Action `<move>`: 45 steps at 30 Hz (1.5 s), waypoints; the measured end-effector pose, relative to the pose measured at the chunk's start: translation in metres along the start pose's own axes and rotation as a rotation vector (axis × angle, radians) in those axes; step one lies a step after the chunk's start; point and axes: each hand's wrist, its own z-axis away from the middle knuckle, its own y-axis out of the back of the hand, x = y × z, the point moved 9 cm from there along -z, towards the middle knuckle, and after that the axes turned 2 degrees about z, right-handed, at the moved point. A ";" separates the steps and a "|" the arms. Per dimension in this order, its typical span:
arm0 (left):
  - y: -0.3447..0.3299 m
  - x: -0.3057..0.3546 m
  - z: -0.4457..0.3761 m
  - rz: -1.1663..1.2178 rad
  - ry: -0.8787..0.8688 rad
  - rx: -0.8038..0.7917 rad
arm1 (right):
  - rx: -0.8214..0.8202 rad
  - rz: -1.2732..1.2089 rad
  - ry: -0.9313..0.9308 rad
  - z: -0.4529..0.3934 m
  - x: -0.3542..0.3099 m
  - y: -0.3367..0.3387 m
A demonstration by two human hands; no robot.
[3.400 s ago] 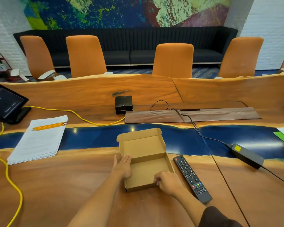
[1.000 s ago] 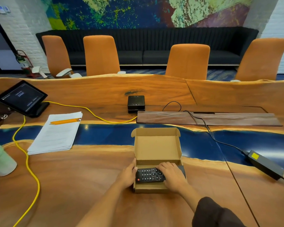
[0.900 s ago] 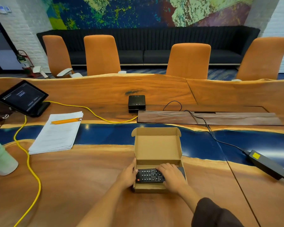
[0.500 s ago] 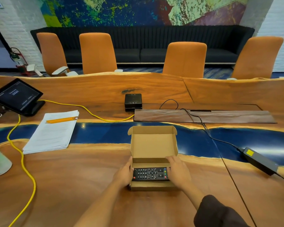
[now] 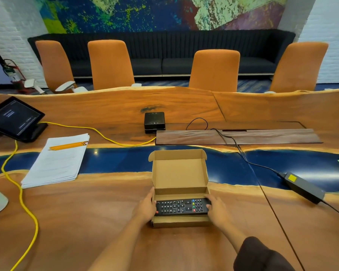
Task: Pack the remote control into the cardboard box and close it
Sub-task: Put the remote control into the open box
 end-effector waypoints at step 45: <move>0.009 0.002 -0.018 1.017 0.240 0.043 | -0.053 -0.601 -0.068 -0.032 -0.020 0.043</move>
